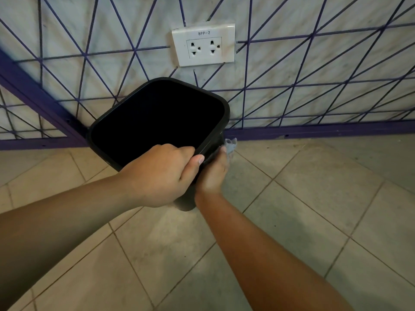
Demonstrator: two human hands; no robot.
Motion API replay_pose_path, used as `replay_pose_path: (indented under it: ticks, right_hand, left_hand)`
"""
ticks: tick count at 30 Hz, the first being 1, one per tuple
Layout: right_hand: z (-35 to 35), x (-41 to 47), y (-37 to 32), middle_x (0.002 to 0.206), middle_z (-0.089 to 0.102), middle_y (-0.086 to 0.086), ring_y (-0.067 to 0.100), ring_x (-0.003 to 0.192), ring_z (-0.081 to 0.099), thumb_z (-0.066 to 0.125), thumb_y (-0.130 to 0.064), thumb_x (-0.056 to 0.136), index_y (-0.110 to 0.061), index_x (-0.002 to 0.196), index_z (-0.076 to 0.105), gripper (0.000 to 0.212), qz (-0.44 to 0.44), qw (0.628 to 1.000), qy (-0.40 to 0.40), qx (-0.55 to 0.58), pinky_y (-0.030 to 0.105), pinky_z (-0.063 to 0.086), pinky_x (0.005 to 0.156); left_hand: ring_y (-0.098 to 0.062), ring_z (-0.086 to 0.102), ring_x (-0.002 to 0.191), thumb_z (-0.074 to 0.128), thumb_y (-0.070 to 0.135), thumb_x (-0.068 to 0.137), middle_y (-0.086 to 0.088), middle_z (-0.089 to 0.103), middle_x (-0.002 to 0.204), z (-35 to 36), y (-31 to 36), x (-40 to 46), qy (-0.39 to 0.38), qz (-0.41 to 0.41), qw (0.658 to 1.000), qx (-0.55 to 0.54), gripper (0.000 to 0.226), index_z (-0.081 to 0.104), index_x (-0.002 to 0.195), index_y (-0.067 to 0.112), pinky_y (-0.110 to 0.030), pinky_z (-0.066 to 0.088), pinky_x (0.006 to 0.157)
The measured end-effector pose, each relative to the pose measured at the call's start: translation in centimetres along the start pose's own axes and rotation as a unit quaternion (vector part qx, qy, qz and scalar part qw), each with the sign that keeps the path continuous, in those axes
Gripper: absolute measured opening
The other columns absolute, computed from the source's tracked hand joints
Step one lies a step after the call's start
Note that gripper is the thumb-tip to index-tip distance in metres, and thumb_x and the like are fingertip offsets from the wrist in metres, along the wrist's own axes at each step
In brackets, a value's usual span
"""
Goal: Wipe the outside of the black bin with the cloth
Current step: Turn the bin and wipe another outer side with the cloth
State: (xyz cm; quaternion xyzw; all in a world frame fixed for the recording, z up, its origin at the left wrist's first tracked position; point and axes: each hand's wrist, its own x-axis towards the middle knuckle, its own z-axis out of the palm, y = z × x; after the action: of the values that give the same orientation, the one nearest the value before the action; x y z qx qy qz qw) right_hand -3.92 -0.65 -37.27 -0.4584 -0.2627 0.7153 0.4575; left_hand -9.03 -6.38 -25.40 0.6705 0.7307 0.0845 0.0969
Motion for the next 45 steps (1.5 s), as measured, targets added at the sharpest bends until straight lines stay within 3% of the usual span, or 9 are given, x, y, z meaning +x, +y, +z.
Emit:
replay_pose_path:
  ticks: [7, 11, 15, 19, 24, 29, 37, 42, 45]
  right_hand:
    - [-0.5, 2.4, 1.1, 0.169, 0.054, 0.010, 0.030, 0.160, 0.048, 0.047, -0.085, 0.071, -0.027, 0.167, 0.050, 0.112, 0.020, 0.998, -0.016, 0.050, 0.059, 0.032, 0.136]
    - [0.9, -1.8, -1.8, 0.179, 0.037, -0.003, 0.015, 0.168, 0.030, 0.038, -0.077, 0.085, -0.028, 0.173, 0.040, 0.101, -0.052, 0.998, -0.032, -0.019, 0.046, 0.024, 0.140]
    - [0.0, 0.6, -2.0, 0.166, 0.055, 0.010, 0.027, 0.156, 0.053, 0.050, -0.076, 0.078, -0.021, 0.166, 0.049, 0.104, -0.009, 0.999, -0.032, 0.040, 0.054, 0.040, 0.133]
    - [0.7, -1.0, -2.2, 0.174, 0.045, 0.011, 0.028, 0.164, 0.042, 0.049, -0.072, 0.086, -0.020, 0.169, 0.043, 0.098, -0.041, 0.997, -0.058, -0.001, 0.055, 0.033, 0.136]
    - [-0.5, 2.7, -0.4, 0.148, 0.071, 0.016, 0.029, 0.143, 0.065, 0.053, -0.078, 0.073, -0.017, 0.153, 0.063, 0.101, 0.005, 0.997, -0.047, 0.057, 0.059, 0.044, 0.130]
    - [0.7, 0.0, -1.5, 0.177, 0.045, -0.002, 0.017, 0.168, 0.036, 0.046, -0.078, 0.082, -0.033, 0.171, 0.043, 0.100, -0.043, 0.997, -0.063, 0.012, 0.051, 0.026, 0.140]
    - [0.7, -0.7, -1.9, 0.173, 0.051, -0.002, 0.017, 0.163, 0.044, 0.058, -0.085, 0.075, -0.028, 0.167, 0.051, 0.108, -0.047, 0.996, -0.073, 0.021, 0.048, 0.033, 0.138]
    - [0.1, 1.8, -2.2, 0.162, 0.059, 0.013, 0.029, 0.152, 0.056, 0.050, -0.074, 0.076, -0.009, 0.151, 0.061, 0.100, -0.017, 0.999, -0.046, -0.002, 0.065, 0.037, 0.132]
    - [0.8, 0.4, -2.2, 0.169, 0.055, 0.002, 0.020, 0.161, 0.047, 0.049, -0.071, 0.079, -0.020, 0.159, 0.059, 0.095, -0.038, 0.998, -0.049, 0.009, 0.057, 0.032, 0.137]
  left_hand:
    - [-0.010, 0.048, 0.049, 0.016, 0.052, 0.093, 0.005, 0.048, 0.057, 0.0, 0.3, 0.3, 0.000, -0.002, 1.000, 0.021, 0.038, 0.035, 0.068, 0.030, -0.030, 0.038, 0.050]
    - [-0.010, 0.062, 0.063, 0.013, 0.057, 0.093, 0.005, 0.062, 0.069, 0.2, -0.3, 0.4, -0.004, -0.005, 1.000, 0.009, 0.053, 0.054, 0.084, 0.025, -0.036, 0.053, 0.063]
    - [-0.010, 0.056, 0.057, 0.014, 0.053, 0.094, 0.005, 0.055, 0.063, 0.1, 0.1, 0.4, -0.007, -0.010, 1.000, 0.027, 0.043, 0.045, 0.077, 0.028, -0.034, 0.049, 0.057]
    - [-0.010, 0.063, 0.064, 0.016, 0.052, 0.095, 0.005, 0.062, 0.070, 0.0, 0.0, 0.3, -0.008, -0.013, 1.000, 0.013, 0.050, 0.057, 0.088, 0.024, -0.036, 0.055, 0.065]
    - [-0.010, 0.054, 0.056, 0.015, 0.051, 0.095, 0.004, 0.052, 0.061, -0.1, 0.5, 0.3, -0.012, -0.014, 1.000, 0.022, 0.039, 0.040, 0.073, 0.031, -0.034, 0.048, 0.056]
    - [-0.011, 0.063, 0.069, 0.015, 0.052, 0.094, 0.005, 0.063, 0.073, -0.1, 0.3, 0.4, -0.018, -0.020, 1.000, 0.011, 0.051, 0.056, 0.090, 0.023, -0.038, 0.055, 0.070]
    - [-0.010, 0.062, 0.067, 0.015, 0.053, 0.094, 0.005, 0.063, 0.072, -0.2, 0.0, 0.4, -0.030, -0.026, 0.999, -0.012, 0.050, 0.056, 0.087, 0.025, -0.038, 0.054, 0.069]
    - [-0.010, 0.063, 0.070, 0.008, 0.056, 0.094, 0.006, 0.062, 0.074, 0.0, 0.1, 0.4, -0.016, -0.017, 1.000, 0.001, 0.058, 0.057, 0.093, 0.025, -0.038, 0.054, 0.070]
    - [-0.010, 0.062, 0.068, 0.013, 0.053, 0.094, 0.006, 0.063, 0.074, -0.1, 0.1, 0.3, -0.020, -0.017, 1.000, 0.004, 0.053, 0.057, 0.091, 0.024, -0.038, 0.054, 0.070]
